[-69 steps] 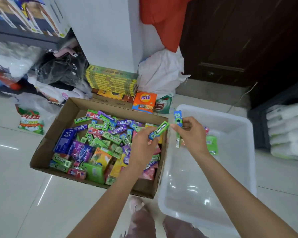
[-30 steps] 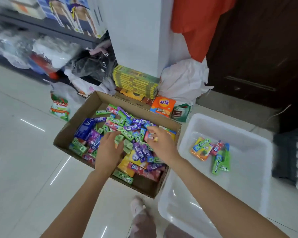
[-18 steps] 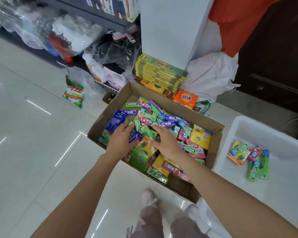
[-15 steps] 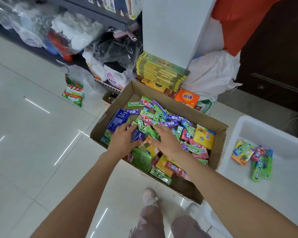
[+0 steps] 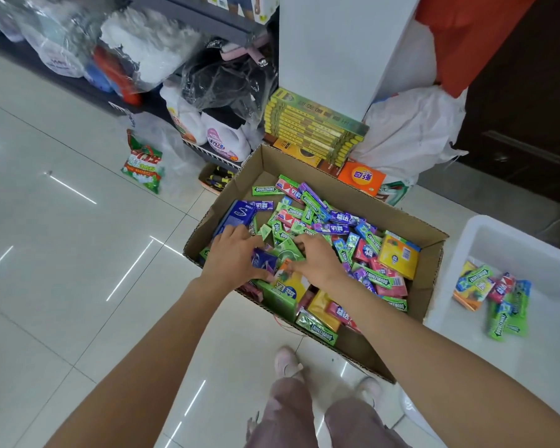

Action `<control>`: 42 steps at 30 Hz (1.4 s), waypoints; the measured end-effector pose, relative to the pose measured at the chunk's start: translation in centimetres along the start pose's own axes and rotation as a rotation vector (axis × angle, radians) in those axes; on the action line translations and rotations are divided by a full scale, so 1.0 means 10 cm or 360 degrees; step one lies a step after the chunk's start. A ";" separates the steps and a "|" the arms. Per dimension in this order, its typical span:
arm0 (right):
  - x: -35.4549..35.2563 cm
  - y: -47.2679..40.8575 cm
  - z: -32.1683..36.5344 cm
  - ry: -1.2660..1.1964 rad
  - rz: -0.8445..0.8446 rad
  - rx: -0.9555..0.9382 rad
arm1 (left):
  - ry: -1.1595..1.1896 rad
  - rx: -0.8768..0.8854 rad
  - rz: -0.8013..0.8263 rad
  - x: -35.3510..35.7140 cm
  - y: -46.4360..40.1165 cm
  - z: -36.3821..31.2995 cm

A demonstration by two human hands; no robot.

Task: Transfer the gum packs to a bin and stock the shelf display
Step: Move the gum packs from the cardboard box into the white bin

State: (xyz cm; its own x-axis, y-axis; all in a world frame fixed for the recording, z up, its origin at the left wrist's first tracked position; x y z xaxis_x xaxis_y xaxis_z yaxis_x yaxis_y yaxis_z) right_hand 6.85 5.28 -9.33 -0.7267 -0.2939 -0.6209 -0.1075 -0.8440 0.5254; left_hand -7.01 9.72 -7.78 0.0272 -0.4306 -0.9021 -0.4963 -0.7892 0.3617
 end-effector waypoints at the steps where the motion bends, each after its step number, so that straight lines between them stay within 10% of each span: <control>1: 0.00 0.00 0.00 -0.0069 0.0015 0.0012 | 0.0048 -0.0006 -0.0026 -0.01 0.00 0.00; 13: -0.99 0.65 -0.47 -0.0749 -0.0596 -0.0021 | 0.1100 -0.0260 -0.0524 -0.56 0.15 -0.74; 22: -1.73 1.71 -2.00 -0.1158 -0.1279 0.0205 | 0.1043 0.0176 -0.0163 -0.15 0.07 -2.78; 34: -1.27 2.01 -3.44 -0.0794 -0.0750 0.0468 | 0.0467 -0.0078 0.0231 1.31 0.04 -3.72; 42: -1.45 1.97 -3.17 -0.0310 -0.0773 0.0270 | 0.0705 -0.0012 -0.0017 1.03 0.21 -3.65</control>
State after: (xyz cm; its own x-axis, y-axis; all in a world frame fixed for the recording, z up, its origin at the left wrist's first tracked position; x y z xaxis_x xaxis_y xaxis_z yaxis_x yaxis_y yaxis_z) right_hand 36.80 -21.32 -8.43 -0.6767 0.2135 -0.7046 -0.5581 -0.7730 0.3018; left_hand 23.86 -12.35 -7.74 0.4023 -0.5671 -0.7187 -0.4874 -0.7972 0.3561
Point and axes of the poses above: each hand's wrist, its own y-axis away from the middle knuckle, its own x-axis out of the palm, z = x × y, the point moved 7 cm from there along -y, towards the middle knuckle, and after that the axes turned 1 degree about x, right-handed, at the moved point
